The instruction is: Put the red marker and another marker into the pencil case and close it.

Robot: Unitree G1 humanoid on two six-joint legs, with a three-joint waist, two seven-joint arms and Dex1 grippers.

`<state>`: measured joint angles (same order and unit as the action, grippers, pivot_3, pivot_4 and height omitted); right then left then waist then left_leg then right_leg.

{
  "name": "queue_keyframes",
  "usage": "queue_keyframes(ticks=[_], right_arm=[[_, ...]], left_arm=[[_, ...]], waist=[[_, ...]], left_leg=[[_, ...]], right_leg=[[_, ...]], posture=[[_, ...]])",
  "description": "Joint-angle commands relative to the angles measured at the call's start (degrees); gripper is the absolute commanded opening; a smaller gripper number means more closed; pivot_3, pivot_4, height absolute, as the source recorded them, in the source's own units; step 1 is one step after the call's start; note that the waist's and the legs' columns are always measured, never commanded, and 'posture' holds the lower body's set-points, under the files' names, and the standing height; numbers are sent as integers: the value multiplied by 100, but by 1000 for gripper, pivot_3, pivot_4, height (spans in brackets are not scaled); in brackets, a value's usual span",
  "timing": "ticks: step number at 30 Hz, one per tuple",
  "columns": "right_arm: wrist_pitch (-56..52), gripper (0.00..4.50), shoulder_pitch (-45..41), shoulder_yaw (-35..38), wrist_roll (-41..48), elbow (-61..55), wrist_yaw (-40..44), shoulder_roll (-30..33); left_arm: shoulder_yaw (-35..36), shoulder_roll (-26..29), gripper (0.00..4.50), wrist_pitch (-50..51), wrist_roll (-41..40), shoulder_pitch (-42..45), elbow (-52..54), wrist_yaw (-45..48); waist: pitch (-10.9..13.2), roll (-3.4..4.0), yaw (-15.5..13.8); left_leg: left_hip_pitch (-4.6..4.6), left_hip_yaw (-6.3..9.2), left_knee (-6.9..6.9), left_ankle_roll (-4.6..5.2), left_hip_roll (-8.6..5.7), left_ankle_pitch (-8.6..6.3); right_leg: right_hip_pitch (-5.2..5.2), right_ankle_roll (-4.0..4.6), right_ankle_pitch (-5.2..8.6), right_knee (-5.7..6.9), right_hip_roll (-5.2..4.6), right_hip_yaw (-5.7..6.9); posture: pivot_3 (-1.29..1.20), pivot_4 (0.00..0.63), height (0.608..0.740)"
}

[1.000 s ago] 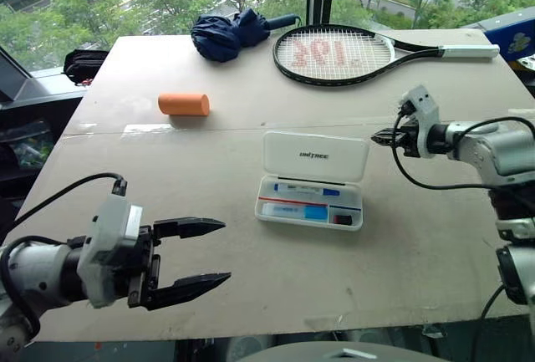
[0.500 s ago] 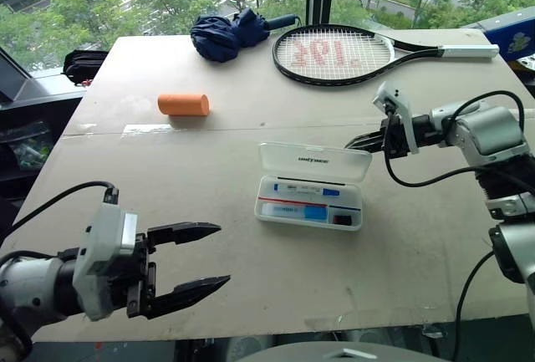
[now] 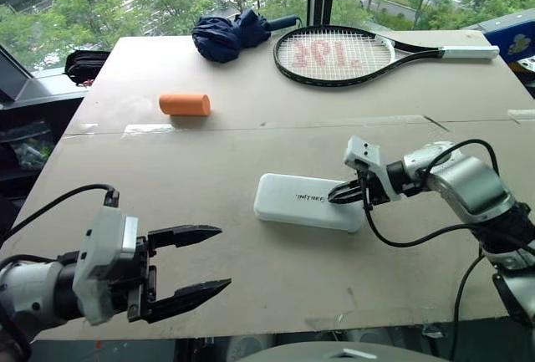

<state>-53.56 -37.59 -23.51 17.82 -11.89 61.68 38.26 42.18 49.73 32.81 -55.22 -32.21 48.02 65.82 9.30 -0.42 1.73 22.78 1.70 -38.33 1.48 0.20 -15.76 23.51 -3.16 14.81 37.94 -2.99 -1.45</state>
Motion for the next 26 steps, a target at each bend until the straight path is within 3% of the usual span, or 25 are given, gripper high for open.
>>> queue_keyframes(ticks=[1,3,5,8,9,12,16,18,19,23,26], right_arm=[[350,84,492,-582,-801,192,-594,147],[787,84,783,-487,-973,210,-810,141],[1286,84,1186,253,-581,-104,-883,-24],[2531,84,2055,2299,1533,-1127,-266,-902],[2274,84,2273,2867,2139,-1378,-319,-923],[2382,940,3438,3539,2016,-2043,115,-119],[2833,2720,5363,5085,1913,-2449,497,337],[3165,3946,6500,5985,1726,-2475,923,355],[3294,4329,6918,6355,1682,-2442,1070,323],[3716,4434,7997,7488,1718,-2127,1551,194],[3878,4434,8292,7719,1762,-2012,1669,166]], left_arm=[[43,-10,3653,-96,3,-43,46,24],[-32,-32,3653,-77,-2,-4,35,-65],[-119,-55,3653,-47,-2,84,12,-229],[-356,-126,3653,-61,323,172,-63,-576],[-453,-140,3653,-13,368,205,-106,-699],[-666,-65,3653,3,522,385,-258,-785],[-624,-29,3653,-116,881,270,-705,-579],[-474,-48,3653,-166,968,68,-851,-373],[-413,-54,3653,-196,1006,-12,-912,-293],[-367,28,3653,-309,1195,-166,-1166,16],[-457,99,3653,-473,1388,-201,-1357,301]], waist=[[-25,-16,2],[-57,-32,3],[-79,-46,-23],[-76,-82,-149],[-51,-47,-149],[-16,21,-216],[-25,-5,-256],[-20,7,-225],[-19,8,-210],[-15,8,-224],[-15,-7,-219]], left_leg=[[-9,1,0,0,1,0],[-36,2,1,0,1,-1],[-98,7,11,1,2,-2],[-99,23,8,1,2,-3],[-88,28,1,1,1,-3],[-75,9,-1,3,-16,-3],[-71,23,5,11,-6,-8],[-66,18,10,11,-2,-8],[-73,11,15,11,0,-8],[-88,-10,14,12,12,-9],[-91,-21,8,12,22,-9]], right_leg=[[-8,1,1,-1,0,1],[-33,5,3,-5,1,3],[-96,22,14,-19,-2,8],[-115,24,15,-33,-2,18],[-118,22,15,-33,-1,17],[-101,1,3,-29,-3,10],[-101,1,7,-40,3,30],[-89,5,10,-33,10,24],[-90,8,12,-31,13,17],[-95,30,28,-30,35,-2],[-95,12,40,-31,28,-16]], posture=[[0,150,730],[0,150,730],[0,150,730],[0,150,730],[0,150,730],[0,150,730],[0,150,730],[0,150,730],[0,150,730],[0,150,730],[0,150,730]])
